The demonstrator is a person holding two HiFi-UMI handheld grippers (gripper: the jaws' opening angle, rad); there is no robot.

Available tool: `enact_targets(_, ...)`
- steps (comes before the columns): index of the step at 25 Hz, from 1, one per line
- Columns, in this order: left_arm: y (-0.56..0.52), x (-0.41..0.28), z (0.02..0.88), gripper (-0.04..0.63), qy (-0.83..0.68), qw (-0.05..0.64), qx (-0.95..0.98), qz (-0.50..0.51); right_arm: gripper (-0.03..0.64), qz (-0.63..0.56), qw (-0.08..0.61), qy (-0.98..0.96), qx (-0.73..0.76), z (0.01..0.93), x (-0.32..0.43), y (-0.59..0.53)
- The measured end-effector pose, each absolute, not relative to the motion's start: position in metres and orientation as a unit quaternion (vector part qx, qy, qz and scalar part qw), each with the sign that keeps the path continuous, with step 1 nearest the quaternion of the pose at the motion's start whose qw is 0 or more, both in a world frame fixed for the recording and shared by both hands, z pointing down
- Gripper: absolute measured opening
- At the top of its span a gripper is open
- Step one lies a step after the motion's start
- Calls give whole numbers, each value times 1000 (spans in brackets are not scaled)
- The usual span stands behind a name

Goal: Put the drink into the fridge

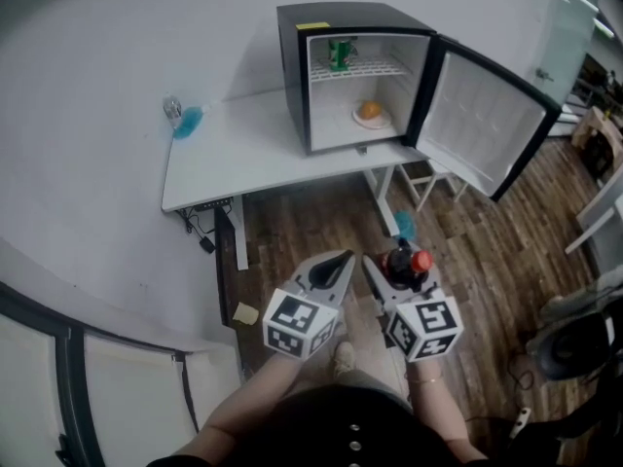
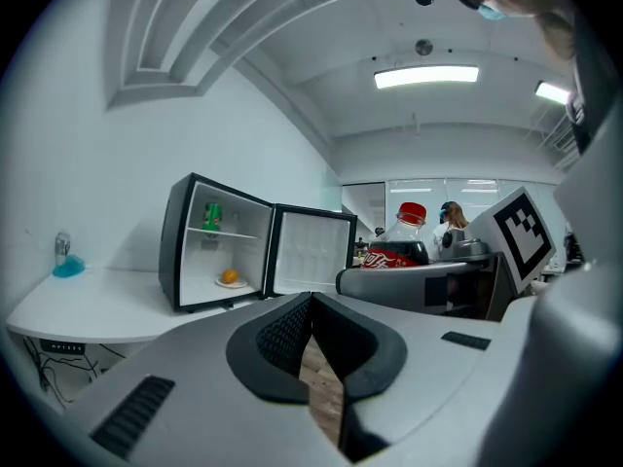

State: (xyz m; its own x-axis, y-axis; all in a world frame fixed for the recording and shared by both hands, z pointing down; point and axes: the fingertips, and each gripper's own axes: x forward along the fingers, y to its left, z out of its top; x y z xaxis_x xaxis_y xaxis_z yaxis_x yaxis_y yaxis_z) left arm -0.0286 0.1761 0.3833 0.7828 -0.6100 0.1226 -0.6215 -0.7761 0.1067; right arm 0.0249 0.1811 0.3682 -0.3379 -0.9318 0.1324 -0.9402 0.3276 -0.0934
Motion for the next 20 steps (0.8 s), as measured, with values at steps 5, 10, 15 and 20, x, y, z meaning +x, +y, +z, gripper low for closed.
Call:
enact_targets(5, 133, -7, 391, 6, -347, 84, 933, 40, 318, 70, 28, -823, 563, 361, 50, 137)
enact_targets(10, 101, 18, 401, 6, -360, 90, 928, 42, 318, 79, 30, -827, 556, 370, 76, 107)
enact_targets(15, 75, 32, 400, 6, -377, 91, 921, 40, 318, 95, 32, -830, 548, 379, 93, 84)
enact_targets(20, 58, 41, 403, 6, -383, 94, 918, 45, 318, 98, 35, -836, 539, 383, 96, 70)
